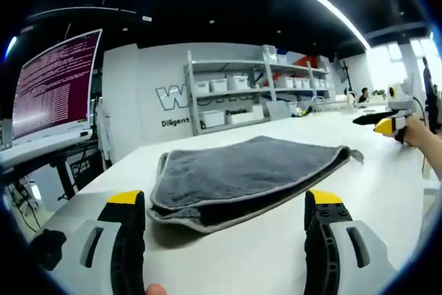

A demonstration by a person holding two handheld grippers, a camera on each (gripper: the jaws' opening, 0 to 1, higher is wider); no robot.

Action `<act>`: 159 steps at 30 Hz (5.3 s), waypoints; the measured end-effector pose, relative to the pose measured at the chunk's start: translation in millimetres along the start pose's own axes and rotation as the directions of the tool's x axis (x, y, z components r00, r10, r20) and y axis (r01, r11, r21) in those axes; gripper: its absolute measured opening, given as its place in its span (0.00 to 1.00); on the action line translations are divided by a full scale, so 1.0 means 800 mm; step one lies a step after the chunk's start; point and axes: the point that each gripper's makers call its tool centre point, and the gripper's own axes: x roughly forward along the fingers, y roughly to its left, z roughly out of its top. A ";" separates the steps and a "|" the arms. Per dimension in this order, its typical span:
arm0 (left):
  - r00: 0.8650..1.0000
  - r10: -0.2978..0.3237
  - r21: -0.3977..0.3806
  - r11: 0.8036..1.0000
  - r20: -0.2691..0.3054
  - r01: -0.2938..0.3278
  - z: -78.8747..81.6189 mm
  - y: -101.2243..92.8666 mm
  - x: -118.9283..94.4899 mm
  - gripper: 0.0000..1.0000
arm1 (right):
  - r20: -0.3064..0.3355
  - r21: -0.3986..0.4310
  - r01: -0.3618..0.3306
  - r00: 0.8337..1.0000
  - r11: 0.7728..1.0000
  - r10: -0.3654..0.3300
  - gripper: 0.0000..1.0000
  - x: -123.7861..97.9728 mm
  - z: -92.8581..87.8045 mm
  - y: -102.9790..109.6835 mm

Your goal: Open the folded towel by lifting each exposed corner and separating the folded layers until the towel lies flat within the target outline without major curled edges

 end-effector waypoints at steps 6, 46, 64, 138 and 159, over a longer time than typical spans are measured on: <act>1.000 0.005 0.000 1.000 0.000 -0.005 0.000 0.001 -0.001 0.94 | -0.013 -0.006 -0.020 1.000 1.000 0.019 0.86 0.001 -0.003 0.004; 1.000 0.018 -0.018 1.000 0.015 -0.018 0.002 0.004 -0.005 0.93 | -0.043 -0.016 -0.023 0.999 1.000 0.022 0.86 0.003 -0.009 0.006; 1.000 0.016 -0.024 1.000 0.024 -0.016 0.005 0.005 -0.005 0.93 | -0.158 -0.026 -0.091 0.984 0.995 0.086 0.72 0.037 -0.033 0.039; 0.999 0.008 -0.034 0.999 0.034 -0.006 0.005 0.004 -0.005 0.93 | -0.137 -0.033 0.135 0.981 0.990 -0.139 0.26 0.020 -0.035 -0.008; 1.000 0.006 -0.029 1.000 0.026 -0.005 0.004 0.003 -0.005 0.94 | 0.023 0.016 0.089 0.996 0.996 -0.089 0.77 0.033 0.003 0.006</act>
